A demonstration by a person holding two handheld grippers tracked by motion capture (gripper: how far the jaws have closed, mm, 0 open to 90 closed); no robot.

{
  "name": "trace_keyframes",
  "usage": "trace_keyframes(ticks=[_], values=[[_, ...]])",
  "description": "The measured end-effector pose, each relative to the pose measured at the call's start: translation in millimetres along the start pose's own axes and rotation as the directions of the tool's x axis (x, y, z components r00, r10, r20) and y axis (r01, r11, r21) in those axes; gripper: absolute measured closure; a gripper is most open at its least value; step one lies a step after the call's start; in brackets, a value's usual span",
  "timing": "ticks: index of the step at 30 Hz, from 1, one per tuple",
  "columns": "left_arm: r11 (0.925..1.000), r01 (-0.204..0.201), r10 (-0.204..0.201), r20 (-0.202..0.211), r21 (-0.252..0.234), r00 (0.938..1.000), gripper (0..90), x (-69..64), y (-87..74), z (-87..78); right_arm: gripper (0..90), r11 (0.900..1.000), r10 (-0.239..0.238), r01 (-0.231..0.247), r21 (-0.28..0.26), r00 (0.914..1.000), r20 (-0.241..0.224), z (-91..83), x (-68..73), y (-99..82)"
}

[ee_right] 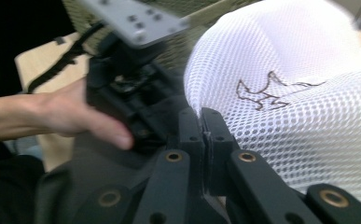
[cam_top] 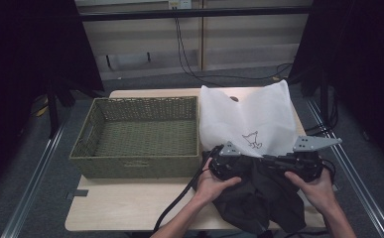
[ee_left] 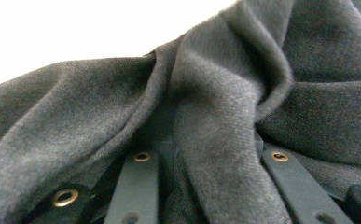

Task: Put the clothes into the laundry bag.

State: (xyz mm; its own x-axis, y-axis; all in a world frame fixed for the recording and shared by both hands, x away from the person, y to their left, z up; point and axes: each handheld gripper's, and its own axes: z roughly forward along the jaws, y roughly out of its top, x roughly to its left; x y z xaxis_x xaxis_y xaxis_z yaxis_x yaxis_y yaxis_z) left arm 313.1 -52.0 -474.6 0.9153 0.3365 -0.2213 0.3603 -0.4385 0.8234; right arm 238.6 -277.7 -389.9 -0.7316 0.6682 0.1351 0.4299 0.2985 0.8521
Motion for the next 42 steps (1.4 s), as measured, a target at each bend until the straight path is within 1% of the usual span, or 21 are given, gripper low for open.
trace_keyframes(ticks=[4,6,10,12,13,16,19,21,24,28,29,31,34,35,36,37,38,39,40,41,42], values=[[0.9998,0.021,-0.021,-0.027,0.003,0.9994,69.1,0.3,1.4,3.1,88.4,0.9997,0.007,-0.006,0.022,0.9993,-0.038,10.9,7.0,-7.4],[0.9997,0.023,-0.023,-0.021,-0.004,0.9995,68.7,1.5,0.2,3.0,88.4,0.9992,0.008,-0.006,0.038,0.9989,-0.045,17.2,8.6,-12.2],[0.9990,0.032,-0.032,0.012,-0.031,0.9994,66.3,2.9,-3.9,-1.1,88.5,0.9966,-0.025,0.026,0.078,0.9997,-0.005,22.5,10.7,-19.0],[0.9985,0.037,-0.036,0.027,-0.039,0.9990,64.1,3.6,-5.2,-2.3,88.5,0.9959,-0.021,0.021,0.088,0.9998,-0.002,25.9,9.5,-23.5],[0.9981,0.041,-0.039,0.045,-0.046,0.9982,62.0,4.0,-5.6,-3.3,88.5,0.9941,-0.018,0.016,0.107,0.9998,0.013,28.7,8.8,-26.2],[0.9983,0.010,-0.006,0.073,-0.058,0.9973,54.3,3.3,-8.7,-8.5,88.6,0.9929,0.004,-0.005,0.119,1.0000,0.004,31.7,2.5,-31.4],[0.9969,0.028,-0.020,0.111,-0.073,0.9936,42.9,2.0,-10.5,-16.5,88.6,0.9941,0.009,-0.011,0.108,0.9998,0.017,27.2,-1.6,-30.8],[0.9973,-0.006,0.014,0.107,-0.074,0.9942,33.8,-4.3,-11.3,-24.9,88.6,0.9940,0.024,-0.026,0.106,0.9995,0.021,28.4,-5.4,-34.4],[0.9956,-0.033,0.042,0.099,-0.088,0.9942,29.3,-11.7,-12.3,-37.7,88.6,0.9919,0.032,-0.035,0.122,0.9990,0.032,32.3,-9.2,-39.1],[0.9907,-0.090,0.097,0.070,-0.101,0.9928,28.2,-18.7,-17.5,-53.3,88.6,0.9916,0.035,-0.038,0.123,0.9991,0.026,33.9,-8.9,-39.4],[0.9896,-0.094,0.102,0.068,-0.109,0.9925,28.0,-19.3,-19.5,-57.2,88.6,0.9918,0.035,-0.037,0.122,0.9991,0.024,33.8,-9.0,-39.4],[0.9892,-0.061,0.074,0.092,-0.134,0.9930,27.5,-17.0,-22.0,-63.5,88.6,0.9919,0.034,-0.037,0.121,0.9991,0.025,34.1,-9.7,-39.8],[0.9786,-0.095,0.111,0.080,-0.183,0.9906,30.1,-17.2,-22.9,-77.4,88.6,0.9915,0.030,-0.034,0.126,0.9989,0.037,35.0,-9.5,-39.3],[0.9741,-0.110,0.130,0.093,-0.198,0.9871,30.3,-18.6,-22.3,-83.9,88.6,0.9912,0.033,-0.037,0.127,0.9988,0.037,34.7,-10.4,-39.4],[0.9703,-0.134,0.159,0.114,-0.201,0.9806,32.1,-19.9,-22.1,-88.0,88.6,0.9916,0.036,-0.041,0.123,0.9986,0.038,34.7,-11.9,-39.7],[0.9710,-0.165,0.189,0.134,-0.174,0.9729,35.3,-21.0,-21.8,-91.3,88.6,0.9917,0.038,-0.042,0.121,0.9986,0.038,34.9,-12.6,-39.9],[0.9692,-0.188,0.214,0.169,-0.159,0.9621,36.1,-22.7,-23.5,-91.0,88.6,0.9915,0.041,-0.045,0.123,0.9986,0.035,35.1,-13.0,-39.8],[0.9666,-0.217,0.237,0.155,-0.137,0.9591,35.9,-24.7,-25.5,-91.6,88.6,0.9914,0.042,-0.046,0.123,0.9985,0.036,35.5,-13.1,-39.6],[0.9632,-0.233,0.253,0.163,-0.134,0.9536,34.9,-25.3,-28.8,-89.8,88.6,0.9916,0.041,-0.045,0.121,0.9985,0.036,35.7,-13.2,-39.5],[0.9634,-0.245,0.261,0.167,-0.108,0.9508,31.7,-25.1,-31.6,-87.3,88.6,0.9916,0.041,-0.045,0.122,0.9985,0.037,35.7,-13.1,-39.4],[0.9675,-0.232,0.248,0.202,-0.100,0.9474,28.0,-24.0,-35.2,-81.7,88.6,0.9915,0.043,-0.047,0.121,0.9984,0.036,35.8,-13.2,-39.5]])
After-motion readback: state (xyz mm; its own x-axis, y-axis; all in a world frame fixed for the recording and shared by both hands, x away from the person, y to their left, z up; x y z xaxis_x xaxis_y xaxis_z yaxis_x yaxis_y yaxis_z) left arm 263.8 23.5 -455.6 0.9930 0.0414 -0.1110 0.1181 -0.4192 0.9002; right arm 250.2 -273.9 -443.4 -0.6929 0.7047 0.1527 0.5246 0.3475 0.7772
